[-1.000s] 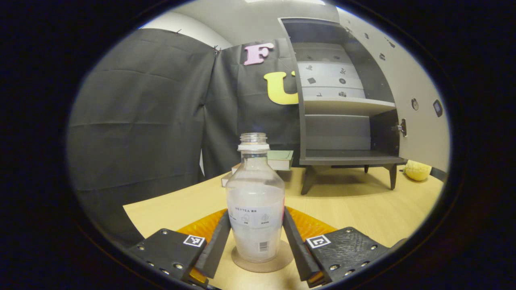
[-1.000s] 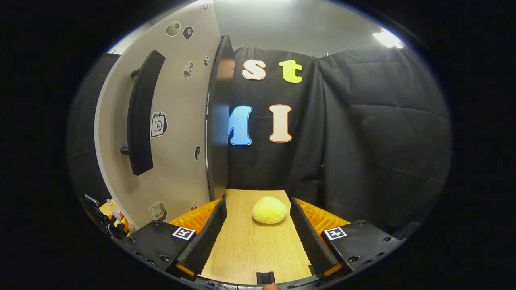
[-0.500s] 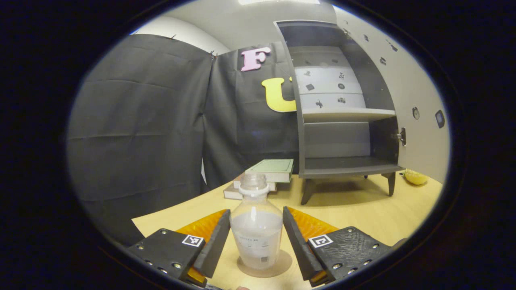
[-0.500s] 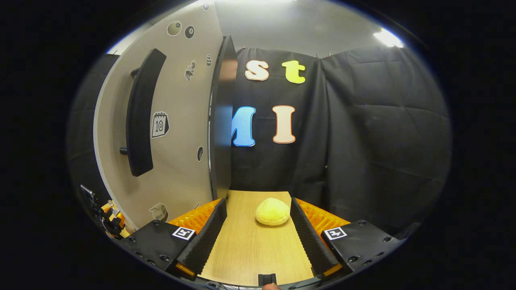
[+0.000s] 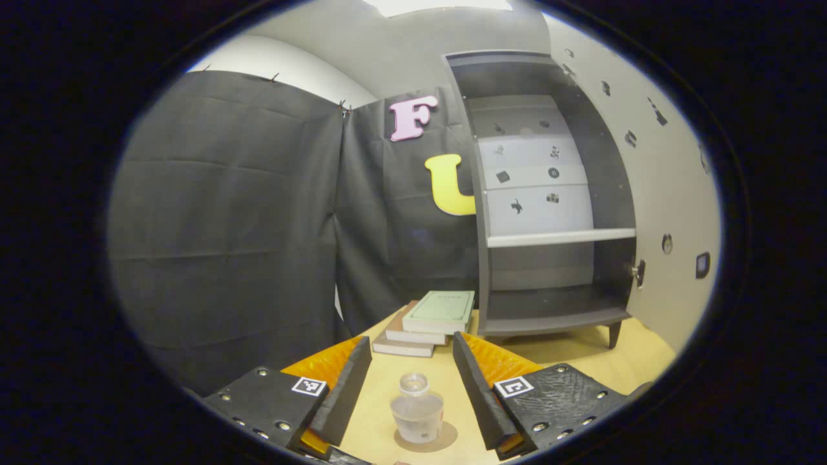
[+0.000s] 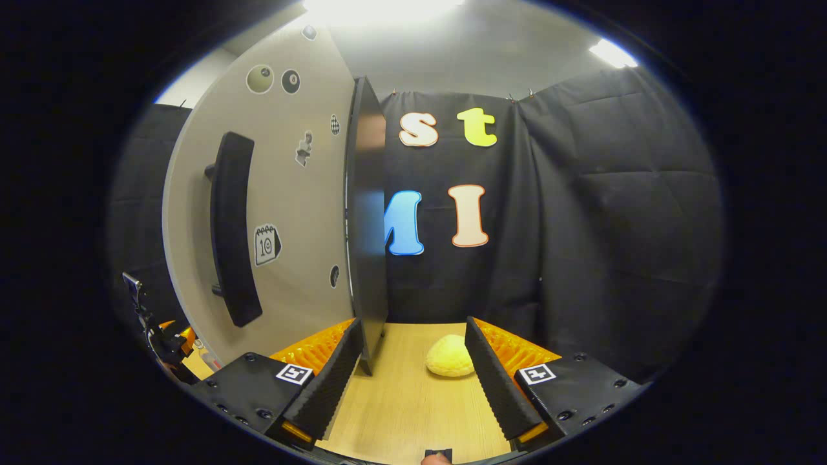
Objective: Open the cabinet door with the right hand, grasp the bottle in the cabinet with the left hand and place it on the coaster, then close the cabinet door with the right hand.
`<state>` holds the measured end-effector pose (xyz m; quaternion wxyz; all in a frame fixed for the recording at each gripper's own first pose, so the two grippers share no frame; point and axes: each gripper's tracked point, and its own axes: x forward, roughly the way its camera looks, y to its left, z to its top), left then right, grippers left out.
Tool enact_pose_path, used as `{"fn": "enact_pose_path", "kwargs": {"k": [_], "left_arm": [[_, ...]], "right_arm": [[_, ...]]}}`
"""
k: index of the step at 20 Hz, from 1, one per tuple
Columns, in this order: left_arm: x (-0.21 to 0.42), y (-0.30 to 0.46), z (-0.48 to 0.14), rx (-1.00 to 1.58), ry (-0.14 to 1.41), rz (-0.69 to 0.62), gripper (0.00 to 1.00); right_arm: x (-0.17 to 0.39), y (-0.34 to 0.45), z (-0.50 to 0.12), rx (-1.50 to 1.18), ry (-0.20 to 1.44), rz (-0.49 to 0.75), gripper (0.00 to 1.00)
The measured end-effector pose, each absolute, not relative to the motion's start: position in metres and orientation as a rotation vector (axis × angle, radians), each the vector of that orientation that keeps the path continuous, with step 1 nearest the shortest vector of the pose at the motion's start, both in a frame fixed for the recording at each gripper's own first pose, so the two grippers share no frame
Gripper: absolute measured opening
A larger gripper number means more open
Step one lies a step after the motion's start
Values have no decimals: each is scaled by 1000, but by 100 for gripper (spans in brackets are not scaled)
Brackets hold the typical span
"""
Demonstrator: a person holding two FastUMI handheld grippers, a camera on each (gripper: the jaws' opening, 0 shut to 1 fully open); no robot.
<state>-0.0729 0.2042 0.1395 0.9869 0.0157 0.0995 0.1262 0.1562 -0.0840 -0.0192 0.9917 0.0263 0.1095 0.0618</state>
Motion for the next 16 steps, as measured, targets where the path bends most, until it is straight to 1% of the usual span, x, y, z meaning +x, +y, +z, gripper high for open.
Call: {"fn": "enact_pose_path", "kwargs": {"k": [1, 4, 5, 6, 11, 12, 13, 14, 15, 16], "left_arm": [[-76, 204, 156, 42, 192, 250, 76], [-82, 206, 196, 66, 184, 246, 76], [-82, 206, 205, 64, 175, 247, 76], [-85, 205, 214, 55, 169, 243, 76], [-89, 195, 230, 15, 142, 183, 76], [-87, 194, 231, 18, 144, 164, 79], [-85, 194, 231, 23, 141, 147, 79], [-83, 196, 234, 30, 133, 133, 76], [-82, 198, 237, 36, 124, 124, 76], [-81, 201, 241, 39, 116, 115, 76]], "right_arm": [[156, -82, -13, 70, 206, 138, 97], [162, -74, 3, 116, 186, 179, 99], [164, -72, 6, 124, 186, 188, 94], [165, -69, 11, 132, 184, 199, 98], [168, -43, 32, 154, 160, 249, 98], [167, -36, 37, 145, 153, 258, 93], [167, -32, 39, 122, 145, 248, 93], [167, -32, 43, 90, 133, 224, 92], [168, -33, 43, 64, 133, 208, 90], [167, -32, 44, 42, 140, 199, 90]]}}
